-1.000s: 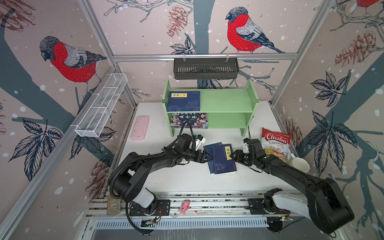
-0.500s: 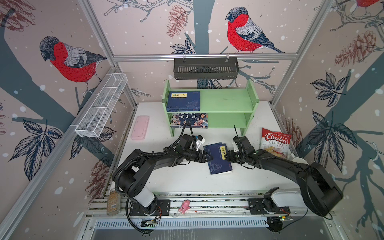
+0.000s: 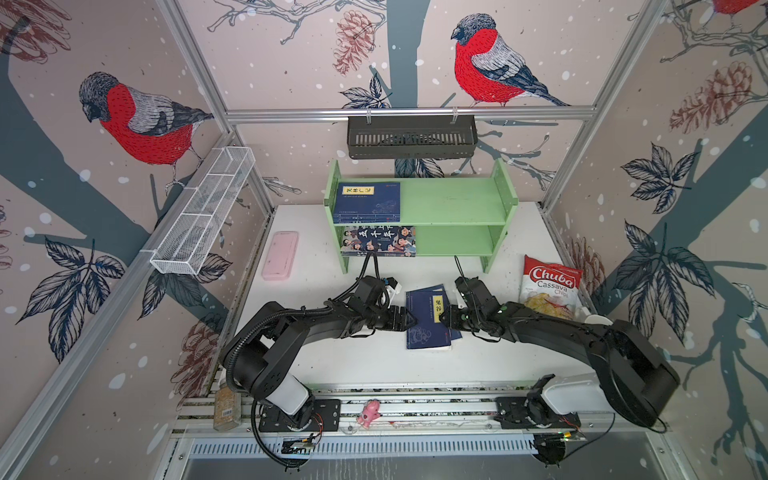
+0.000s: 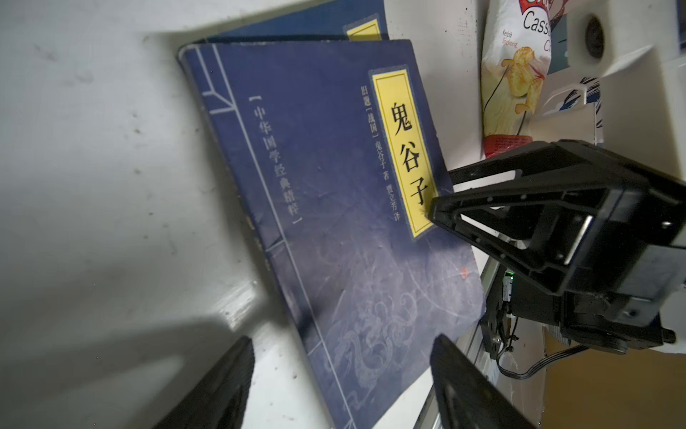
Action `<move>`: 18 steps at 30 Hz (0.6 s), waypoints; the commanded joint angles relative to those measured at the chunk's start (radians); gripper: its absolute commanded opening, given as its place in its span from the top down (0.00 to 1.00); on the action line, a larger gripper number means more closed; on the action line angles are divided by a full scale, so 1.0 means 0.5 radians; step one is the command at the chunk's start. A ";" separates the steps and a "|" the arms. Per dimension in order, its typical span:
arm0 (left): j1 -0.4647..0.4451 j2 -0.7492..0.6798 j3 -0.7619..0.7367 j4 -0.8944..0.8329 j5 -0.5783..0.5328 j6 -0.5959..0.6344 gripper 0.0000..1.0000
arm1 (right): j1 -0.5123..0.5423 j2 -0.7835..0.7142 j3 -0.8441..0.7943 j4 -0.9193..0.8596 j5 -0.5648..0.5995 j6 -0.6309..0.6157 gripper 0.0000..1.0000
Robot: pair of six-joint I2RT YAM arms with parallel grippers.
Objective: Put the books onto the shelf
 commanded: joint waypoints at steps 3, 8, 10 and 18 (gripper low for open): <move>-0.003 0.054 -0.042 0.125 0.096 -0.088 0.26 | 0.031 0.058 -0.012 0.144 0.002 0.076 0.64; -0.003 0.118 -0.085 0.307 0.282 -0.228 0.31 | 0.052 0.093 -0.025 0.216 -0.035 0.105 0.64; -0.003 0.118 -0.088 0.324 0.292 -0.233 0.34 | 0.051 0.108 -0.022 0.215 -0.039 0.108 0.64; 0.009 0.113 -0.076 0.330 0.326 -0.269 0.45 | 0.051 0.103 -0.037 0.261 -0.094 0.120 0.64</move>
